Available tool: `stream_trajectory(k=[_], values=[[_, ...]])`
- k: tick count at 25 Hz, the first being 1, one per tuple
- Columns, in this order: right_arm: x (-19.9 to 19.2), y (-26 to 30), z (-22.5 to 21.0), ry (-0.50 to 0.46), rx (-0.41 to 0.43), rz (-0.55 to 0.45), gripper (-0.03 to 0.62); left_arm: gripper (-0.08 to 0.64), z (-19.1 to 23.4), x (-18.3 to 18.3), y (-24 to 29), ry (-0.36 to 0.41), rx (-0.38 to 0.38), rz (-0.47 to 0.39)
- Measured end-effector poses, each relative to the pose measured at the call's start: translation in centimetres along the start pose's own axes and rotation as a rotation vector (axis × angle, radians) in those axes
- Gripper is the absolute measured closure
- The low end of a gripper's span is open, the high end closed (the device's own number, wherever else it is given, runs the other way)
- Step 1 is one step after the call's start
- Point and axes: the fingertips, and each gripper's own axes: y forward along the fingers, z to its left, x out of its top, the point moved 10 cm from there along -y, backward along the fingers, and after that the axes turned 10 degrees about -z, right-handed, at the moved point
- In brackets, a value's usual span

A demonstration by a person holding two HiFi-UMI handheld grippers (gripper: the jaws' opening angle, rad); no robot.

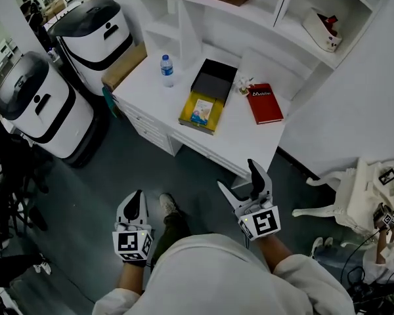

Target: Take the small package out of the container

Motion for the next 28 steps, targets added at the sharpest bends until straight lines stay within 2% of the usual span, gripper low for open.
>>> stream_trajectory(k=[7, 15, 20, 24, 28], values=[[-2.3, 9.3, -0.8, 0.027, -0.102, 0.073, 0.189, 0.552, 8.1, 1.8, 6.9, -0.013, -0.047, -0.010], [-5.8, 18.4, -1.1, 0.018, -0.249, 0.162, 0.189, 0.552, 16.9, 1.9, 11.4, -0.019, -0.058, 0.014], [-7.7, 20.9, -1.4, 0.023, -0.291, 0.197, 0.188, 0.552, 18.9, 1.7, 13.2, -0.020, -0.071, 0.035], [-9.8, 22.6, -2.4, 0.037, -0.311, 0.232, 0.187, 0.552, 19.0, 1.9, 15.3, -0.016, -0.089, 0.044], [-12.3, 24.0, -3.9, 0.055, -0.323, 0.284, 0.187, 0.552, 19.2, 2.0, 17.1, -0.011, -0.075, 0.057]])
